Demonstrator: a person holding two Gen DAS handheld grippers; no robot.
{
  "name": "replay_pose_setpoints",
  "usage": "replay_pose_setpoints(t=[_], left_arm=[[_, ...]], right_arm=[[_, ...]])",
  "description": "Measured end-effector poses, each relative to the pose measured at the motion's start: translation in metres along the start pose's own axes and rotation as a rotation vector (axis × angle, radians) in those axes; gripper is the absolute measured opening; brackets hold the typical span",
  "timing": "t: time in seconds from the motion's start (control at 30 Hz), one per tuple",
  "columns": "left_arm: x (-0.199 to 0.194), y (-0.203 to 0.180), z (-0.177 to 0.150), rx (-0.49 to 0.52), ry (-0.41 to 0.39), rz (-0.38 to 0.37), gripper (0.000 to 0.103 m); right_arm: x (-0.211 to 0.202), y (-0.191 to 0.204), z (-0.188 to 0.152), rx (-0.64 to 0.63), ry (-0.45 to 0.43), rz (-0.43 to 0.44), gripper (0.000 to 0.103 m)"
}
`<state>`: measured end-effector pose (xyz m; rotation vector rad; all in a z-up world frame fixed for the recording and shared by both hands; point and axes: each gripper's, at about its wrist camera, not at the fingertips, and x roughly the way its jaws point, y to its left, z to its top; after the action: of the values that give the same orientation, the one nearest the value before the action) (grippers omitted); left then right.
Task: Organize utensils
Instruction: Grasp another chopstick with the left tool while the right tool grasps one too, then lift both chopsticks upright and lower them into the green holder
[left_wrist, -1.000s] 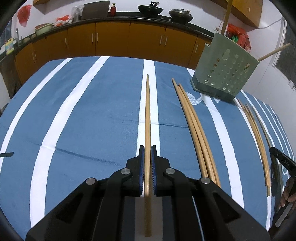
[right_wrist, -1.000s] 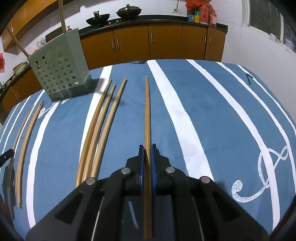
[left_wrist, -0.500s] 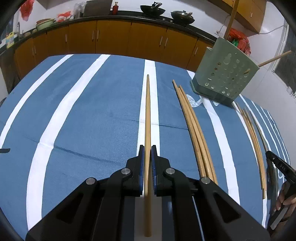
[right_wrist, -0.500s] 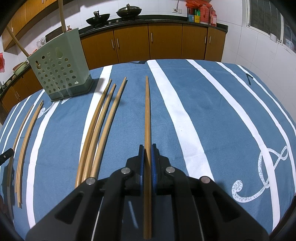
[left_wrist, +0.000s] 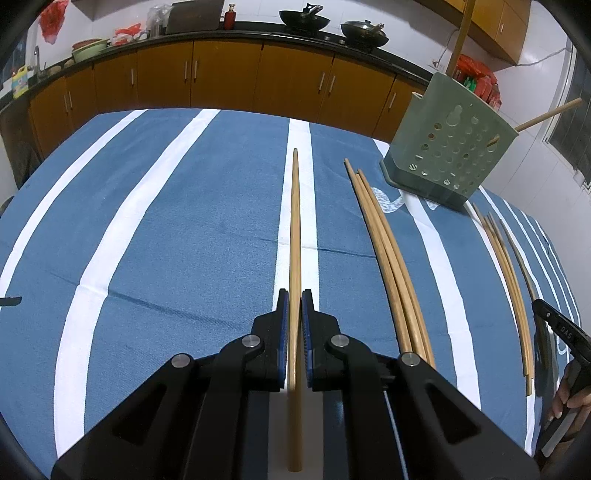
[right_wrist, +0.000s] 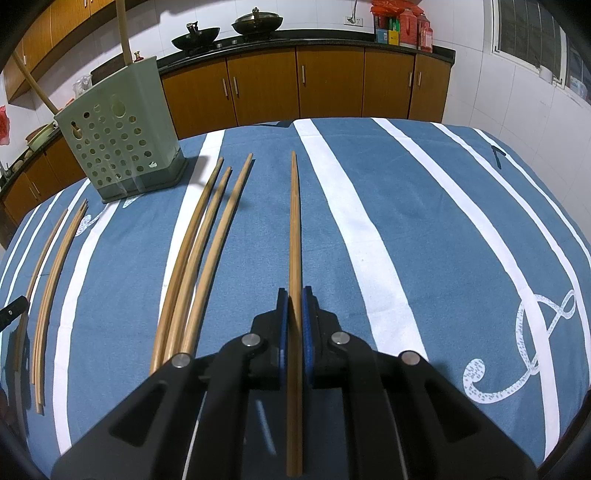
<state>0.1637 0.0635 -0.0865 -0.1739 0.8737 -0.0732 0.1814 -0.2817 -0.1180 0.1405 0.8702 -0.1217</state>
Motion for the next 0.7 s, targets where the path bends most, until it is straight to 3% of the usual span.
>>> replay_pose_setpoints(t=[0.27, 0.33, 0.47, 0.53, 0.7], left_arm=[[-0.002, -0.007, -0.002, 0.029, 0.001, 0.039, 0.008], [-0.005, -0.012, -0.007, 0.058, 0.003, 0.064, 0.008], [-0.012, -0.017, -0.017, 0.075, 0.005, 0.072, 0.008], [-0.013, -0.017, -0.019, 0.074, 0.005, 0.075, 0.008], [-0.014, -0.017, -0.019, 0.086, 0.008, 0.069, 0.007]], right_arm=[[-0.003, 0.003, -0.004, -0.012, 0.001, -0.002, 0.01], [-0.007, 0.005, -0.009, -0.027, 0.007, 0.005, 0.016], [-0.017, 0.003, -0.02, -0.03, 0.017, 0.015, 0.017], [-0.019, 0.003, -0.023, -0.032, 0.011, 0.01, 0.01], [-0.026, -0.002, -0.02, -0.017, 0.001, 0.016, 0.008]])
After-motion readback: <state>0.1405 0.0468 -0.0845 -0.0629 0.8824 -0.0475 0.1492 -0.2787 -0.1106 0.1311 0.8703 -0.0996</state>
